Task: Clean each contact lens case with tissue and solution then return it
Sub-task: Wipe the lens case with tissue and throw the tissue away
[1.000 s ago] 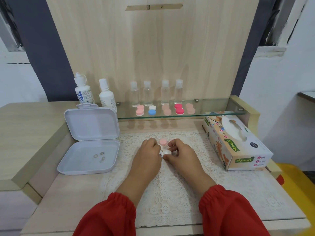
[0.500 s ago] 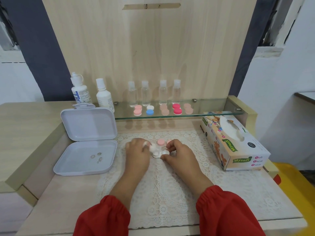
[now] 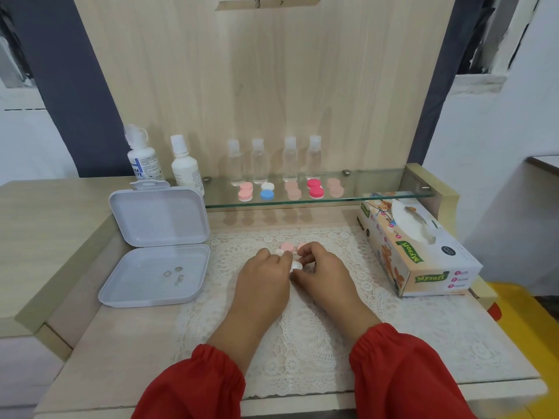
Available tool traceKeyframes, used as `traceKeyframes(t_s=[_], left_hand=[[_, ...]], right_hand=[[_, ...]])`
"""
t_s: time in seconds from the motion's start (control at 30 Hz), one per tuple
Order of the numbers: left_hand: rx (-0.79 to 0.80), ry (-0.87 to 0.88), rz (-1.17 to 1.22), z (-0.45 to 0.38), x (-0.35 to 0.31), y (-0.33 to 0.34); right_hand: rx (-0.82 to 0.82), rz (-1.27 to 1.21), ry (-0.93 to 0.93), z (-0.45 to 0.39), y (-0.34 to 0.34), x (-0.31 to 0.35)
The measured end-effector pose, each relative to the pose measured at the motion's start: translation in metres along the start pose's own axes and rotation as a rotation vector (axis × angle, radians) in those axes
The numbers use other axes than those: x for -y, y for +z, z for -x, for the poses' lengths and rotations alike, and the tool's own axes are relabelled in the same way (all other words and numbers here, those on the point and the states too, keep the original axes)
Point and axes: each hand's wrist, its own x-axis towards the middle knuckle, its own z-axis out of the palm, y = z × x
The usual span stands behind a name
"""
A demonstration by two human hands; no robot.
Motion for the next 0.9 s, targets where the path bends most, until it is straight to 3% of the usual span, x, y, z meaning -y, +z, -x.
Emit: traceKeyframes(t_s=[0.07, 0.17, 0.27, 0.37, 0.43, 0.53, 0.7, 0.9], left_hand=[[0.036, 0.008, -0.073, -0.003, -0.009, -0.005], [0.156, -0.197, -0.047, -0.012, -0.021, -0.019], [0.205, -0.485, 0.265, -0.016, -0.01, -0.016], [0.067, -0.765, 0.843, -0.015, 0.004, -0.014], [-0.13, -0.835, 0.913, -0.012, 0.009, -0.017], [-0.22, -0.61, 0.576, -0.004, 0.007, -0.019], [0.114, -0.261, 0.284, 0.001, -0.003, -0.02], [0.255, -0.004, -0.144, -0.007, -0.016, -0.031]], right_hand=[[-0.002, 0.001, 0.006, 0.0, 0.0, 0.0], [0.004, 0.002, -0.001, 0.0, 0.0, 0.002], [0.011, 0.012, -0.003, 0.0, -0.001, 0.002], [0.019, 0.009, 0.008, 0.0, -0.001, 0.001], [0.019, 0.002, 0.013, 0.0, -0.001, 0.001], [0.016, 0.006, 0.013, -0.001, -0.001, 0.001], [0.02, -0.008, 0.008, 0.0, -0.002, 0.001], [0.017, 0.009, 0.016, 0.0, -0.002, 0.003]])
